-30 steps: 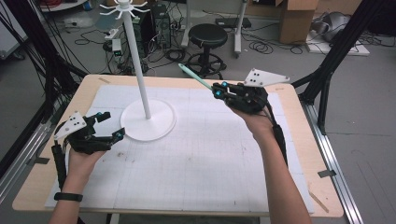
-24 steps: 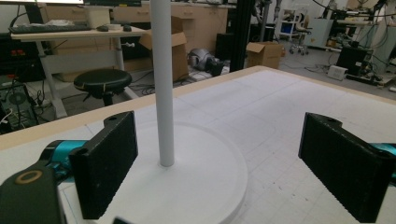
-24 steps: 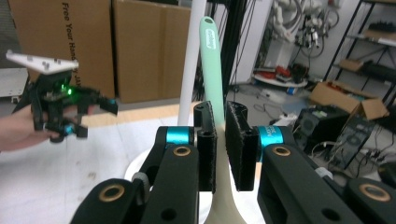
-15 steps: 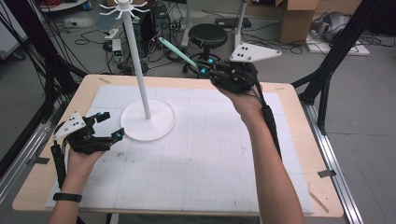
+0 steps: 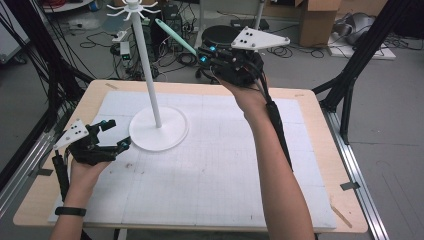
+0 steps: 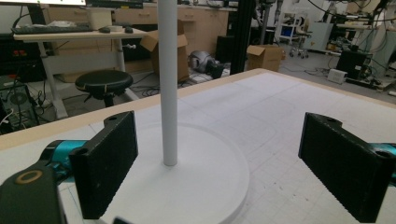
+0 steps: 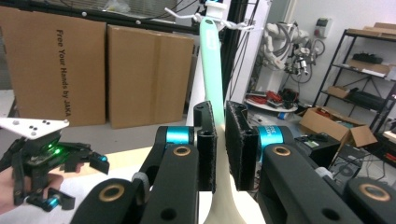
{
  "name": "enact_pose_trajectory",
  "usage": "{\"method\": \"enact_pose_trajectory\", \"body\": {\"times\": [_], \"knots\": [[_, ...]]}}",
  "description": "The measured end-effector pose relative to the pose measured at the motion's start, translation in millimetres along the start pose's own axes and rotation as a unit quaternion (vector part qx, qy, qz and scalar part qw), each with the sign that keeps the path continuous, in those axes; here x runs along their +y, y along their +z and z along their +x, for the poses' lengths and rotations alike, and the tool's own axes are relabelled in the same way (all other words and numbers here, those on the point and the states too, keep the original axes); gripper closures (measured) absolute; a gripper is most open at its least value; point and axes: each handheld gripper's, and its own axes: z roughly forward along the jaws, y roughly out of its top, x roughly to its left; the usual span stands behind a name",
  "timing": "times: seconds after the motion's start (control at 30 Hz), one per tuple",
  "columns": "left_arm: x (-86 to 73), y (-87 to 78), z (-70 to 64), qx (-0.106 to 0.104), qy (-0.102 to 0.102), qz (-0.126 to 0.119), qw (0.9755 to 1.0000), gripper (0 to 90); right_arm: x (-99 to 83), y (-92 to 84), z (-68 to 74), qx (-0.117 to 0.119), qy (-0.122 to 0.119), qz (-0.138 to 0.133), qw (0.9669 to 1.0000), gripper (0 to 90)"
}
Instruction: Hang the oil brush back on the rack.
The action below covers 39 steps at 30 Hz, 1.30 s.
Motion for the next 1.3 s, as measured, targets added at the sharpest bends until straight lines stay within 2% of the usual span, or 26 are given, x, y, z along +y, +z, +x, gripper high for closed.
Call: {"method": "enact_pose_trajectory", "body": {"times": [0.37, 0.8, 1.3], "knots": [[0.5, -3.0, 1.3, 0.001, -0.001, -0.003, 1.0000, 12.5, 8.0, 11.5, 6.6, -0.001, -0.006, -0.005, 1.0000, 83.7], [0.0, -4.2, 2.5, 0.001, -0.002, -0.003, 1.0000, 12.4, 6.5, 19.2, 10.8, -0.002, -0.010, -0.001, 1.0000, 83.6], [-0.4, -4.4, 2.8, 0.001, -0.004, -0.004, 1.0000, 12.4, 3.9, 26.4, 13.0, -0.020, -0.015, 0.009, 0.9997, 83.6]]}}
